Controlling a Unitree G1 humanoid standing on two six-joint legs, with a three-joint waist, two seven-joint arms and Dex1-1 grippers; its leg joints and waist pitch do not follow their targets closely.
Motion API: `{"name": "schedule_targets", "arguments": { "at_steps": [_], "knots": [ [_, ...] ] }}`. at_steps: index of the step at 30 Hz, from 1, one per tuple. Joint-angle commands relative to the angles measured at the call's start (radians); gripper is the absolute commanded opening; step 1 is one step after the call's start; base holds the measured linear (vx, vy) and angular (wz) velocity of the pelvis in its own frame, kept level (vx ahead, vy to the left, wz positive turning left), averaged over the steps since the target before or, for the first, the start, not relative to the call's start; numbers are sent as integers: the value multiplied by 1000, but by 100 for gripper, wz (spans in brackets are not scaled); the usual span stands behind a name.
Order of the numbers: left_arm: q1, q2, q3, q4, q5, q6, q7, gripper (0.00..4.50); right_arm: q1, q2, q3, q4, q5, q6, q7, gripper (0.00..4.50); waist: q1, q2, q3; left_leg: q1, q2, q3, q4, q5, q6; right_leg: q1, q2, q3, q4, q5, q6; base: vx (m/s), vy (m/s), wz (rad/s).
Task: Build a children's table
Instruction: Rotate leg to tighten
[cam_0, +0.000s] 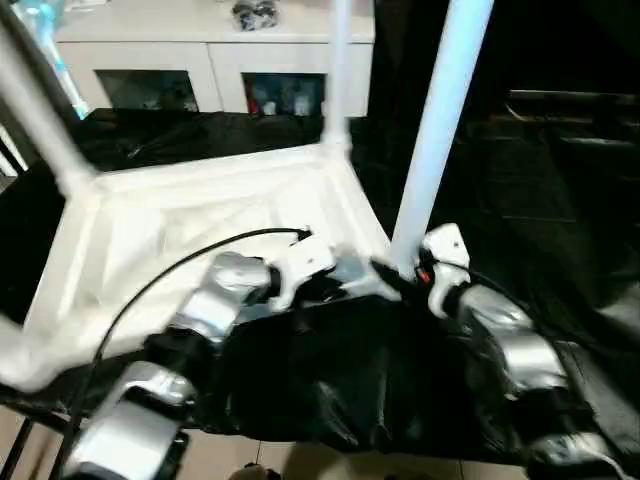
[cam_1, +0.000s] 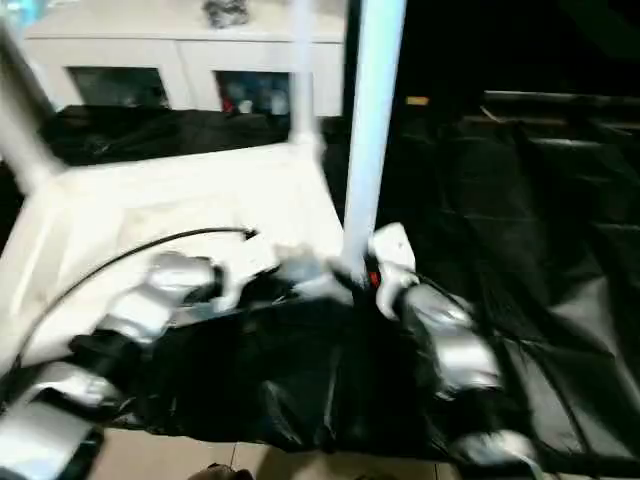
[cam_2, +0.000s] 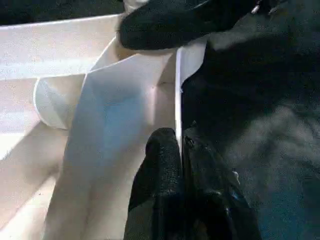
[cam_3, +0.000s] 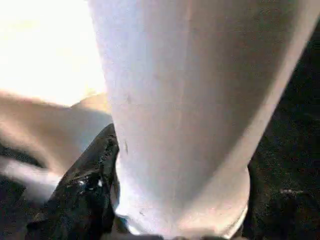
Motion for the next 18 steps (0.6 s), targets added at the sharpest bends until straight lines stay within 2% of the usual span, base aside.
{"name": "schedule_targets", "arguments": {
  "at_steps": [1,4,5,7,10,15,16,17,18],
  "knots": [
    [-29,-39,2,-16,2,4,74,0,-1,53,43,34,3,14,-36,272,-1,-7,-64,21,25,-12,-77,-360,-4,35,-47,31,-91,-376,-184,0,0,0],
    [-35,-66,-15,-6,7,-13,85,0,-13,74,50,45,-24,-17,-69,272,-1,-6,-66,16,26,-11,-77,-336,8,38,-46,33,-87,-329,-185,0,0,0],
    [-37,-69,-18,-3,7,-18,84,0,-13,80,47,44,-20,-20,-62,307,-1,-6,-67,17,25,-10,-76,-332,10,38,-46,33,-86,-316,-188,0,0,0],
    [-36,-66,-24,-4,12,-30,80,0,-14,89,33,46,-4,-28,-42,307,0,-6,-66,16,25,-9,-76,-336,17,39,-46,33,-86,-313,-192,0,0,0],
    [-23,-49,-33,-27,19,-57,56,0,-5,75,33,30,16,-46,10,349,0,-6,-67,16,26,-10,-76,-336,24,41,-47,33,-85,-305,-194,0,0,0],
    [-7,-24,-32,-44,1,-89,0,0,12,11,58,13,2,-57,67,395,2,-7,-69,14,26,-8,-73,-310,32,44,-47,33,-83,-274,-203,0,0,0],
    [-2,-3,-30,-44,-9,-107,-45,0,32,-37,82,-14,-4,-70,161,403,4,-8,-69,13,26,-7,-72,-301,37,46,-47,33,-82,-266,-205,0,0,0],
    [-2,-3,-30,-44,-9,-107,-45,0,32,-37,82,-14,-4,-70,161,403,4,-8,-69,13,26,-7,-72,-301,37,46,-47,33,-82,-266,-205,0,0,0],
    [3,20,-29,-48,-22,-118,-92,0,50,-82,99,-45,4,-76,265,403,7,-10,-70,11,26,-6,-70,-282,51,48,-47,33,-80,-238,-210,0,0,0]
  ]
}}
